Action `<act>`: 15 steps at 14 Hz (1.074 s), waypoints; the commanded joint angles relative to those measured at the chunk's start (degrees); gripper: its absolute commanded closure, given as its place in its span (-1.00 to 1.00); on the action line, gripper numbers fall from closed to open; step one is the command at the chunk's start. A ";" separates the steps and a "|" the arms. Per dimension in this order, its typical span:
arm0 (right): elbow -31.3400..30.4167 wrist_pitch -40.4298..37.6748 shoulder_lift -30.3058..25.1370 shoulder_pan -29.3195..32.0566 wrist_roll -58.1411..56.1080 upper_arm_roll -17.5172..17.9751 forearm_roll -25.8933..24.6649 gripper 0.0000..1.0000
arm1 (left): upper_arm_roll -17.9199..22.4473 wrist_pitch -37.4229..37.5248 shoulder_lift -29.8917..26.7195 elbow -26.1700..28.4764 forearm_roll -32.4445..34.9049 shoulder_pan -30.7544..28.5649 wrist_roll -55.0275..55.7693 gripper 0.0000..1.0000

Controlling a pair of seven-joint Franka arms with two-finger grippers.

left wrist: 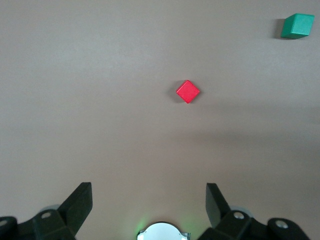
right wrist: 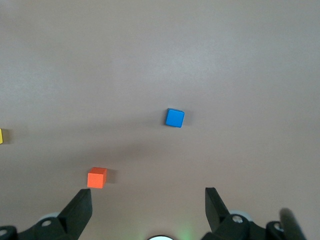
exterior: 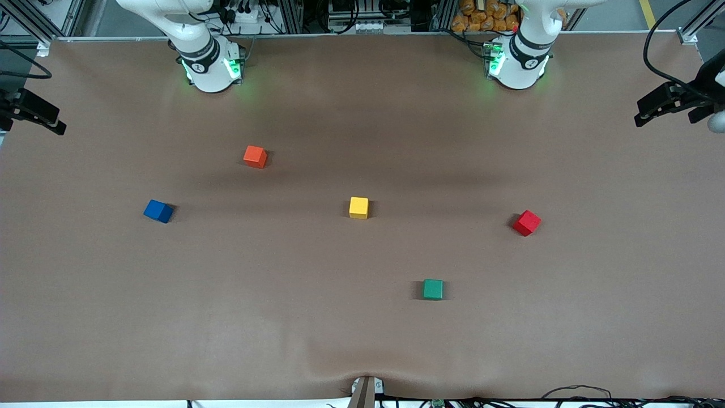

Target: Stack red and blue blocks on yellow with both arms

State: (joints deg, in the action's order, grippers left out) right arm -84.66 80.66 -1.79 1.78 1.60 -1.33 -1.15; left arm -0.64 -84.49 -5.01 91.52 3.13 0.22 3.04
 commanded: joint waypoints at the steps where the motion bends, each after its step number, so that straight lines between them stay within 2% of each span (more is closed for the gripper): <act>1: 0.72 -0.68 0.29 0.33 0.51 0.27 -0.34 -1.00 | -0.15 2.13 0.44 -1.88 0.29 0.48 -0.57 -1.00; 12: 0.81 -0.42 0.29 0.25 0.51 0.19 -0.08 -1.00 | 0.03 2.23 2.28 -1.96 0.21 -1.01 0.39 -1.00; 15: 0.81 -0.33 0.29 0.42 0.51 0.19 -0.08 -1.00 | -0.15 1.09 2.11 0.14 0.29 -1.01 -0.40 -1.00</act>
State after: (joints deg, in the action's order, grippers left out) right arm -84.65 80.65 -1.78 1.79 1.60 -1.36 -1.15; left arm -0.49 -83.31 -3.19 91.62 3.14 -0.65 3.16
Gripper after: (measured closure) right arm 0.000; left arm 0.000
